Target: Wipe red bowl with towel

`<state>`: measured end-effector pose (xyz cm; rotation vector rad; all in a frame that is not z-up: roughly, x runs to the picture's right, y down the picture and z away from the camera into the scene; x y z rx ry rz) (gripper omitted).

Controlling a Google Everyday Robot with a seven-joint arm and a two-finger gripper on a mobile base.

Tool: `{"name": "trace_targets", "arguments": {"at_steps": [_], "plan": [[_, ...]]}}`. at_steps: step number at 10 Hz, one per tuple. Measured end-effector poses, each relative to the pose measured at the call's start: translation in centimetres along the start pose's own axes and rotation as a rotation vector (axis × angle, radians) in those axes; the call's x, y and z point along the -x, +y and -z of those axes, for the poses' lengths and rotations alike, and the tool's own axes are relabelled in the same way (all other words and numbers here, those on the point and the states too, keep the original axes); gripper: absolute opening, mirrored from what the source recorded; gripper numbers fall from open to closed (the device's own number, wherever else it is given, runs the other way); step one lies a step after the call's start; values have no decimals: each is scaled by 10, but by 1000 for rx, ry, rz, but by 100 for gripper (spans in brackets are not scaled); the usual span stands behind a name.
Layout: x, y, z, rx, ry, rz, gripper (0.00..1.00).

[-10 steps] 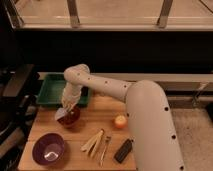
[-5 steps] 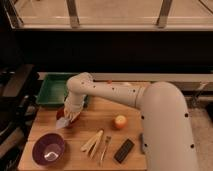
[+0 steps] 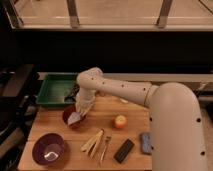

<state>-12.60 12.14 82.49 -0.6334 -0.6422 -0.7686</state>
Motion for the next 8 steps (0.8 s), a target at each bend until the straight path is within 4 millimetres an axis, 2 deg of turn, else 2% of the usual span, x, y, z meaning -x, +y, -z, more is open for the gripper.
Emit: {"name": "trace_targets", "arguments": {"at_steps": [2,4,5,7,8], "plan": [[-1,-21,2,-1,10,41,0],[13,-44,-6,-2,-4,82,0],[23,-48,-12,2,-19,96,0],[42,-39,-20,4,-48,101,0],[47,-27,-23,7,-60,86,0]]}}
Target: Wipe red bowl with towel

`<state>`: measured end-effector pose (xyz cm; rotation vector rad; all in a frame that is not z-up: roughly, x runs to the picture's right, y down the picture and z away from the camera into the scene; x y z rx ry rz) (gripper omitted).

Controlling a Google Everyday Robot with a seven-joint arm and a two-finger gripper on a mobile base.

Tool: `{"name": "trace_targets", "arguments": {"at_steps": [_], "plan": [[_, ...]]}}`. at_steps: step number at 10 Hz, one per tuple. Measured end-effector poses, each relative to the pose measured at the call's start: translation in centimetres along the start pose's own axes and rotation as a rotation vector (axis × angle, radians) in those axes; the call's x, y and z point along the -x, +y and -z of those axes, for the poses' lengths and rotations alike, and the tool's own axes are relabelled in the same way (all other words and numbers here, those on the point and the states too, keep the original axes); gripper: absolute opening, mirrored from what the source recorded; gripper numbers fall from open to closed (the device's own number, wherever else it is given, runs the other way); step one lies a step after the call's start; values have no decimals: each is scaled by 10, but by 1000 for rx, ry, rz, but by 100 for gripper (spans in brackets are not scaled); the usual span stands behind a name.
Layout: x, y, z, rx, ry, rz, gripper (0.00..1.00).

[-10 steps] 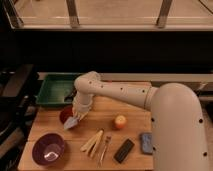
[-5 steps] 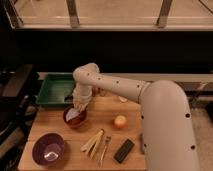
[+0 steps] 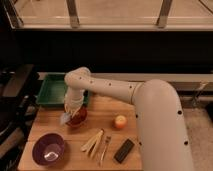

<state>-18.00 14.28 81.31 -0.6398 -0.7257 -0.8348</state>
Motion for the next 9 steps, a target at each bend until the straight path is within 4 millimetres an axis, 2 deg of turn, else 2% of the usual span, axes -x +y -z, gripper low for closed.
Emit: {"name": "trace_targets", "arguments": {"at_steps": [2,4,5,7,9], "plan": [[-1,20,2,4,-1,-40,0],[-15,43,15,15,29,-87,0],[-24,48,24,25,55,-97,0],[-38,42,35,29,89,-86,0],[-39,24,35,29,96,-48,0]]}}
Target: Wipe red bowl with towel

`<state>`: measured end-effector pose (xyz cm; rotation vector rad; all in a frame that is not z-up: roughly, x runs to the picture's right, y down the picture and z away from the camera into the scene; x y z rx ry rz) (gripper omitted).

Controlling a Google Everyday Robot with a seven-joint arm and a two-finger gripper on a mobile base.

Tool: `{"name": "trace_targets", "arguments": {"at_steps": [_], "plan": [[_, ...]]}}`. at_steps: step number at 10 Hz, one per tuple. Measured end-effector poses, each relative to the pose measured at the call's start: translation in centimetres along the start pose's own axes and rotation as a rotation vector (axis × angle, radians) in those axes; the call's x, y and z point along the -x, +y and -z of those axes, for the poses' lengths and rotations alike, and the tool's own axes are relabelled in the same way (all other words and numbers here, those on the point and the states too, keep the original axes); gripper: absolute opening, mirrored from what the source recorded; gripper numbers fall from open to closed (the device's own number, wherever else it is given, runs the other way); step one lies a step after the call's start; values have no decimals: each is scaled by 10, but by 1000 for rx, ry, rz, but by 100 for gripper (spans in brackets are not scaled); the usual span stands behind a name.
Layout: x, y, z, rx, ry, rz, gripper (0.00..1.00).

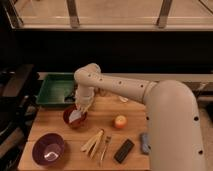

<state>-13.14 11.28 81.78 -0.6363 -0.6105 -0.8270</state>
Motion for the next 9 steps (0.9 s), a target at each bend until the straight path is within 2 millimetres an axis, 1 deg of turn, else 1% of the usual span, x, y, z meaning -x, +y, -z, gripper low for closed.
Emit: {"name": "trace_targets", "arguments": {"at_steps": [1,2,3,4,5,6,7,8,9], "plan": [[6,-15,-4,0,-5,25,0],[12,-23,-8,0,-11,39,0],[22,-30,-14,-2,-27,56,0],[30,-28,-17,-1,-36,56,0],[37,-21,-21,-1,-47,40,0],[38,-14,-22,1,-50,22,0],[37,-1,-23,6,-53,-2,0],[22,24,-14,15,-35,-47,0],[14,27,-8,19,-18,-57,0]]}}
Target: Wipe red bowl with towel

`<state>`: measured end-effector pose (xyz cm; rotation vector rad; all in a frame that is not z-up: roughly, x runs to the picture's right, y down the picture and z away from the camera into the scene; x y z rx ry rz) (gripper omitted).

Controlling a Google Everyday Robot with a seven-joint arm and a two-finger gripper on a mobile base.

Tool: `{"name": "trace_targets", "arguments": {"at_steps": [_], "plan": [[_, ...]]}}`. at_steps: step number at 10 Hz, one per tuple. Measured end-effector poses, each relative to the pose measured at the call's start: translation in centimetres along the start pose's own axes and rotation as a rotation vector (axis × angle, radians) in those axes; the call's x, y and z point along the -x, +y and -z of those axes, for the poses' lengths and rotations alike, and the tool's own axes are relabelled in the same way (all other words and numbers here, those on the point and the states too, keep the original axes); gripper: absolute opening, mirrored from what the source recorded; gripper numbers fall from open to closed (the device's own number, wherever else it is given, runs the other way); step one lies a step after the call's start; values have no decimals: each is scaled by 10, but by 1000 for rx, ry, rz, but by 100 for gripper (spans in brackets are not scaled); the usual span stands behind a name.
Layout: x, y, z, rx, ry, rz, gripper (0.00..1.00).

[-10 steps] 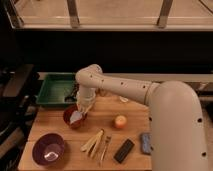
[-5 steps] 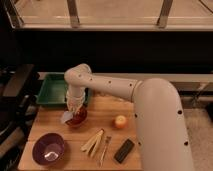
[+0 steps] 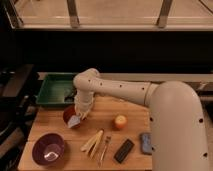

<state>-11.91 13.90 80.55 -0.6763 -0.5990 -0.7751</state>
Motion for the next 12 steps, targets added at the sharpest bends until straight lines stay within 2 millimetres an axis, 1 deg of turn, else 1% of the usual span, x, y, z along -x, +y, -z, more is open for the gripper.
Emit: {"name": "trace_targets", "arguments": {"at_steps": [1,2,3,5,6,7,8,10,11,12], "plan": [[-11,-3,6,5,17,-3,0],[-17,-9,9,7,27,3,0],[-21,-19,12,5,36,18,0],[-18,-41,10,-1,36,55,0],[-13,-50,5,-3,26,77,0],[-6,-54,-1,-6,12,91,0],[3,-53,-7,-8,-2,104,0],[18,-35,-16,2,-25,88,0],[19,-20,-16,9,-31,61,0],[16,-12,-13,6,-30,38,0]]}}
